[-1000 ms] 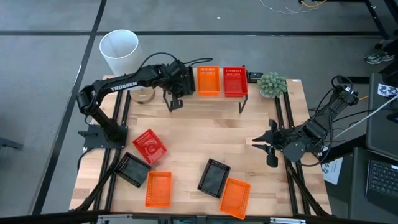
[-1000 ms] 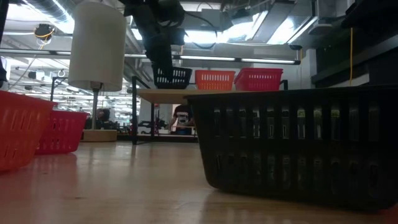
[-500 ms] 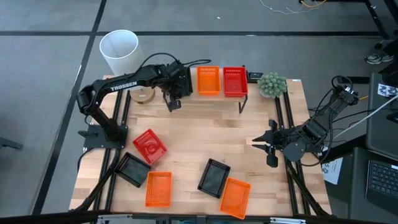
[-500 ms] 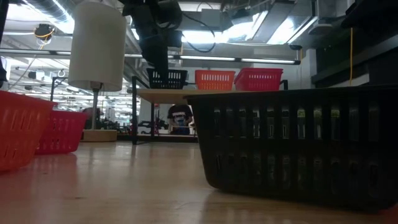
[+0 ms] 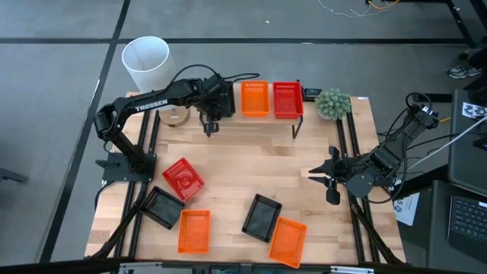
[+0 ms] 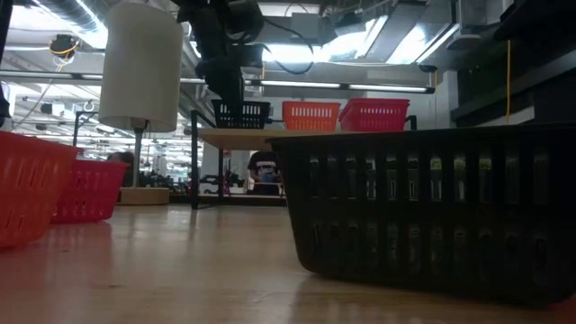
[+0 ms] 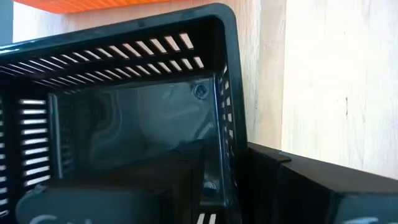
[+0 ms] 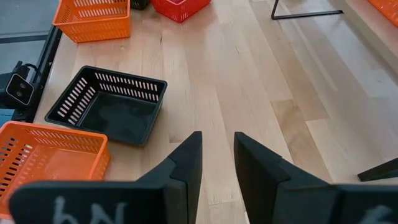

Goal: Stack baskets on shelf by color
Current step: Put the top right black basket on the shelf, then stack the right black basket on top of the black basket on the shelf

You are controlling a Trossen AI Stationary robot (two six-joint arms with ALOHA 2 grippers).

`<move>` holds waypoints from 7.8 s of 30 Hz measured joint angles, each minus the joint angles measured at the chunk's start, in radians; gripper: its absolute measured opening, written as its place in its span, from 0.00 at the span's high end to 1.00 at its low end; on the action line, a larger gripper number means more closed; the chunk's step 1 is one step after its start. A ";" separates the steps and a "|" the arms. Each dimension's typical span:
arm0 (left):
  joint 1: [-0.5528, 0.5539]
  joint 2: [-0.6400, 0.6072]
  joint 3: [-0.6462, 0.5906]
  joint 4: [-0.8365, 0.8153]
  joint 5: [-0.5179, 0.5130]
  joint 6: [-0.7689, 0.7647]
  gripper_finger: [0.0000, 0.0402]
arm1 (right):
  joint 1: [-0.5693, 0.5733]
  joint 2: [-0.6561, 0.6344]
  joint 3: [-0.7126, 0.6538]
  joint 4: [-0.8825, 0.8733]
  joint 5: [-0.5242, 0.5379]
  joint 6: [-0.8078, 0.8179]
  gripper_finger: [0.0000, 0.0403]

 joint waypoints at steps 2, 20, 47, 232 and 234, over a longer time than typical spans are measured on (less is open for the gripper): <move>0.000 0.000 0.000 0.000 0.000 0.000 0.82 | 0.000 0.000 0.000 0.000 0.000 0.000 0.77; -0.099 -0.001 0.205 -0.155 -0.002 -0.073 0.82 | 0.000 0.000 0.000 -0.005 0.000 0.000 0.77; -0.865 0.193 0.220 0.332 -0.051 -0.449 0.82 | 0.000 0.006 0.000 -0.007 -0.001 0.001 0.77; -0.068 -0.067 0.108 -0.026 -0.148 -0.213 1.00 | 0.090 0.167 0.103 0.156 -0.069 -0.313 0.77; -0.068 -0.066 0.089 -0.027 -0.147 -0.212 1.00 | 0.090 0.167 0.103 0.156 -0.069 -0.313 0.77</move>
